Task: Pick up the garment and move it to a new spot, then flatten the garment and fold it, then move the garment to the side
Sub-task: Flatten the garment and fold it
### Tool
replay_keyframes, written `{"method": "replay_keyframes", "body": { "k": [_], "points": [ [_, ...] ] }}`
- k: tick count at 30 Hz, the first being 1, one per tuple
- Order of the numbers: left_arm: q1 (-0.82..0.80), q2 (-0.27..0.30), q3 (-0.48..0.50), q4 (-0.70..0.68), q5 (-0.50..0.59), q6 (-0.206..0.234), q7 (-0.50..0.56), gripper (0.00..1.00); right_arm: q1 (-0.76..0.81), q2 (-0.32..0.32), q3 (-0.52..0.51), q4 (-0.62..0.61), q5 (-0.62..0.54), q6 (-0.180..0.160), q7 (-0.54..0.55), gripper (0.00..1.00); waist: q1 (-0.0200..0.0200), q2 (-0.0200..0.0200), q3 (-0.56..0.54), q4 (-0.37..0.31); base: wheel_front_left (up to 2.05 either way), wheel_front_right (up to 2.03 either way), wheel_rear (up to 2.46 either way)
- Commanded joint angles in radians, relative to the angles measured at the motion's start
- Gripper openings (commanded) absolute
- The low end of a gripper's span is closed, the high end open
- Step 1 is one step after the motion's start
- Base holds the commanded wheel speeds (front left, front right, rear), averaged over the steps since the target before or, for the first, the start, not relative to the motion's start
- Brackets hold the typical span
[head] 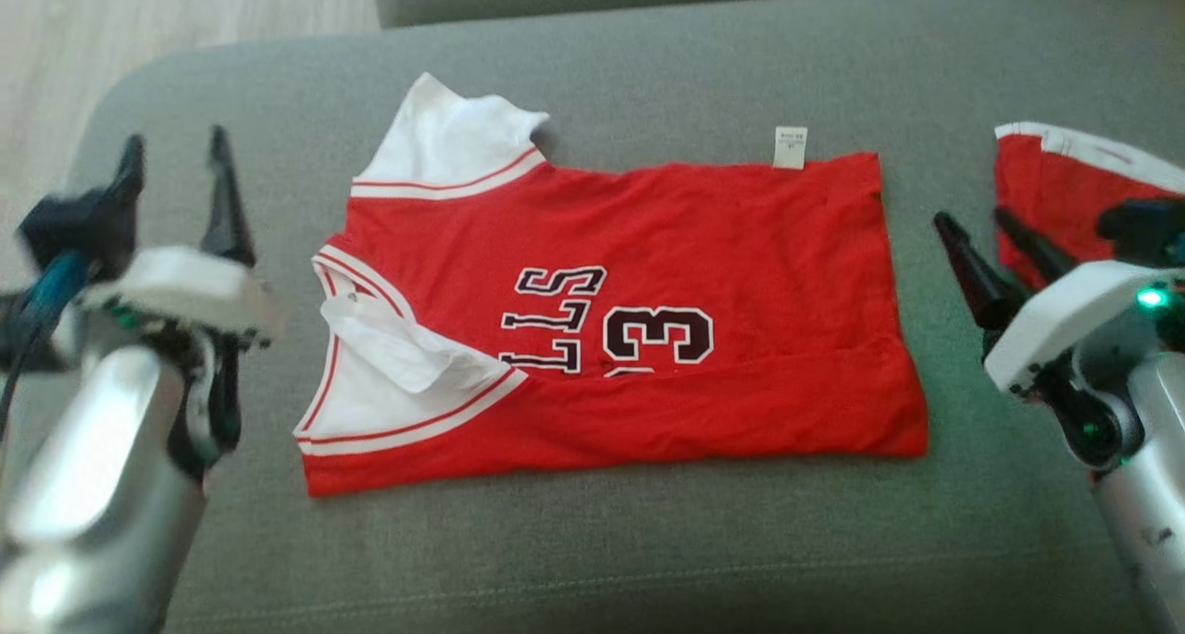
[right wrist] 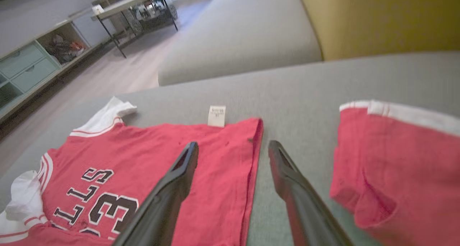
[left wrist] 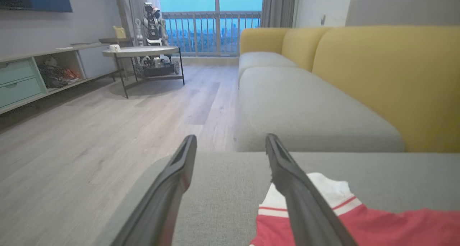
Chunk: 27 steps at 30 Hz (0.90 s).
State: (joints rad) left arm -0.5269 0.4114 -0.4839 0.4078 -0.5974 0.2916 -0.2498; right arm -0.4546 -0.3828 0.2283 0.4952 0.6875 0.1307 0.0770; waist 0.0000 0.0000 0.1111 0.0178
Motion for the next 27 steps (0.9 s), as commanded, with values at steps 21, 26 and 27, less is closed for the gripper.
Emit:
{"method": "replay_keyframes", "body": {
  "k": [21,26,27],
  "points": [
    [0.554,-0.289,0.317,-0.324,0.381,-0.058,-0.012,1.0,0.399,0.326,-0.302,-0.434,-0.674,0.0,-0.336,1.0,0.0,0.0,-0.086,0.027,0.0,0.0,0.0],
    [0.568,-0.316,0.346,-0.301,0.416,-0.08,-0.012,1.0,0.428,0.332,-0.302,-0.442,-0.665,0.0,-0.338,1.0,0.0,0.0,-0.088,0.019,0.0,0.0,0.0],
    [0.569,-0.325,0.359,-0.293,0.429,-0.09,-0.012,1.0,0.434,0.332,-0.302,-0.445,-0.638,0.0,-0.338,1.0,0.0,0.0,-0.09,0.016,0.0,0.0,0.0]
  ]
}}
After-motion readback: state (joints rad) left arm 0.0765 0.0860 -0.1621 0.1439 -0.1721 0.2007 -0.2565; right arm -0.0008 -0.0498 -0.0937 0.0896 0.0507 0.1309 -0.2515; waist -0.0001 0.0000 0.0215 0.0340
